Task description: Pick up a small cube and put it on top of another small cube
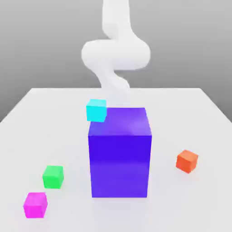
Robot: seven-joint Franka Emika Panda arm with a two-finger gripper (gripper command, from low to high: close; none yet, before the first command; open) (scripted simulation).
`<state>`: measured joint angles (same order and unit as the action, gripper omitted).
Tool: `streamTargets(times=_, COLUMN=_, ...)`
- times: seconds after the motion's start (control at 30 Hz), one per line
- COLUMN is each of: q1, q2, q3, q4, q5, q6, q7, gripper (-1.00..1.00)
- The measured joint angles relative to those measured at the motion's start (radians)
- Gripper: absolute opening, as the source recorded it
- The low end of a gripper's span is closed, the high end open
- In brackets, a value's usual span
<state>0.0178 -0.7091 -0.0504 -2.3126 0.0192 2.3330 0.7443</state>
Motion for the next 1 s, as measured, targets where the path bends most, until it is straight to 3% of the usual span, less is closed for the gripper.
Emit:
streamTargets(times=0.53, q1=0.041, q2=0.586, q3=-0.271, q4=-0.08, q5=0.193, q6=0.21, q7=-0.407, gripper=0.0)
streamTargets(times=0.73, q1=-0.023, q2=0.801, q3=-0.3, q4=-0.111, q5=0.249, q6=0.29, q7=-0.548, gripper=0.0)
streamTargets(times=0.9, q1=-0.073, q2=0.967, q3=-0.321, q4=-0.138, q5=0.24, q6=0.366, q7=-0.624, gripper=0.0)
streamTargets(times=1.0, q1=-0.127, q2=1.074, q3=-0.267, q4=-0.122, q5=0.292, q6=0.439, q7=-0.676, gripper=0.0)
